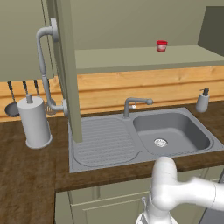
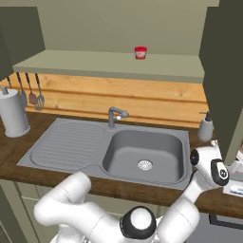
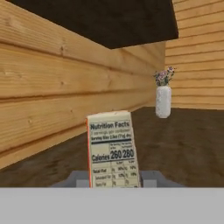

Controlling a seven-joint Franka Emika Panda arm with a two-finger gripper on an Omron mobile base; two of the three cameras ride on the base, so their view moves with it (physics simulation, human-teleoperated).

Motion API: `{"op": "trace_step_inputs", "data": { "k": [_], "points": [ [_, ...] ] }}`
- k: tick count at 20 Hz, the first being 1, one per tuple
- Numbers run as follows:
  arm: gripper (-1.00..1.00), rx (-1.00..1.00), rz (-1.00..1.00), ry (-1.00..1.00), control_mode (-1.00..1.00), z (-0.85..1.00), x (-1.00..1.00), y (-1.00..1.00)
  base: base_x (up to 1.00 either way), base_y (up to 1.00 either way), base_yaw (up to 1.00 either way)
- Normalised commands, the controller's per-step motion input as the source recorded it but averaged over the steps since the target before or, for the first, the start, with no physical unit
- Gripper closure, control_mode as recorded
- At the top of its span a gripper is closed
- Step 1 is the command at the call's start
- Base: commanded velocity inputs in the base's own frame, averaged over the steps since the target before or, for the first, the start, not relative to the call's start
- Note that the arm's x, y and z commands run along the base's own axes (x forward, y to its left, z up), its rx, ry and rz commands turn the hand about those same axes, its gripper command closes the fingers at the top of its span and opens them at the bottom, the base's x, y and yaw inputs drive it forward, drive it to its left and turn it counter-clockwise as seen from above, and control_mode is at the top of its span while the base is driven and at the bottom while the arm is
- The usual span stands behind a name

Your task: Pick the boxed food and place it on the digital scale for weighing, and close the cabinet.

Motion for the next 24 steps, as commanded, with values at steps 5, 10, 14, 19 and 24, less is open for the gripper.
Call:
{"op": "trace_step_inputs", "data": {
  "k": [5,10,14,19,24],
  "points": [
    [1.0,-0.12,0.0,0.0,-1.0,-0.59,-0.39,0.23,0.0,0.0,0.0],
    [1.0,-0.12,-0.02,0.01,-1.0,-0.56,0.03,0.22,0.0,0.0,0.0],
    [-1.0,-0.08,-0.04,0.01,-1.0,-0.43,0.0,0.15,0.0,0.0,0.0],
    [-1.0,-0.09,-0.05,0.0,-1.0,-0.35,0.0,0.41,0.0,0.0,0.0],
    [-1.0,-0.08,-0.01,0.0,-1.0,-0.06,0.0,0.39,0.0,0.0,0.0]
  ]
}}
